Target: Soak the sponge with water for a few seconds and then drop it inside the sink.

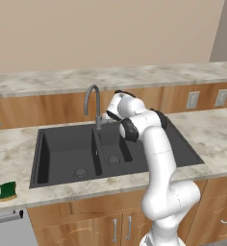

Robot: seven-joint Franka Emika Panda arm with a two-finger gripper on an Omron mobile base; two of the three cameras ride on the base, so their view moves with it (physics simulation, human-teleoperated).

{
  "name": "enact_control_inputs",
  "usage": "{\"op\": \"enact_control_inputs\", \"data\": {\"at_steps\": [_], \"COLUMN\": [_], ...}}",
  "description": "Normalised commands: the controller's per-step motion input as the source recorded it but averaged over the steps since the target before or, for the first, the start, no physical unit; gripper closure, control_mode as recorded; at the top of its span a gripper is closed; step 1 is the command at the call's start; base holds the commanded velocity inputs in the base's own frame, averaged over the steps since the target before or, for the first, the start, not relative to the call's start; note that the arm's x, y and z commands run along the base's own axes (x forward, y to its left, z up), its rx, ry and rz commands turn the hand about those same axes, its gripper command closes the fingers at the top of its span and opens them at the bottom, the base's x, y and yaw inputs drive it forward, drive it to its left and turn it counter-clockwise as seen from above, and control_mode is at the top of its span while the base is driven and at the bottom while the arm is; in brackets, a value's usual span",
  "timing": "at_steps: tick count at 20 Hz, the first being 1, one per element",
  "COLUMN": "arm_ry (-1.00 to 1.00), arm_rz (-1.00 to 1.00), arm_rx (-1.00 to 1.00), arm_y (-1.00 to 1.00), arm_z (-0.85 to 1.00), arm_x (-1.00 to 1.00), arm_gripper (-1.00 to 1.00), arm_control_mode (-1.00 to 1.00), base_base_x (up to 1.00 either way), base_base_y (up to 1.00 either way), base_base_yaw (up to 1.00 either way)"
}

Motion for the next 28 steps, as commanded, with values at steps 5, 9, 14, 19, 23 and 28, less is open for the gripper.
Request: {"op": "enact_control_inputs", "data": {"at_steps": [5, 9, 14, 19, 23, 28], "arm_ry": [0.00, 0.00, 0.00, 0.00, 0.00, 0.00], "arm_rz": [-0.01, 0.00, 0.00, 0.00, 0.00, -0.02], "arm_rx": [0.00, 0.00, 0.00, 0.00, 0.00, 0.00], "arm_y": [-0.17, -0.24, -0.41, -0.48, -0.58, -0.66], "arm_z": [-0.21, -0.15, -0.17, -0.18, -0.21, -0.20], "arm_x": [0.17, 0.13, 0.13, 0.09, 0.01, 0.00], "arm_gripper": [-1.00, -1.00, -1.00, -1.00, -1.00, -1.00], "arm_control_mode": [-1.00, -1.00, -1.00, -1.00, -1.00, -1.00], "base_base_x": [0.00, 0.00, 0.00, 0.00, 0.00, 0.00], "base_base_y": [0.00, 0.00, 0.00, 0.00, 0.00, 0.00], "base_base_yaw": [0.00, 0.00, 0.00, 0.00, 0.00, 0.00]}}
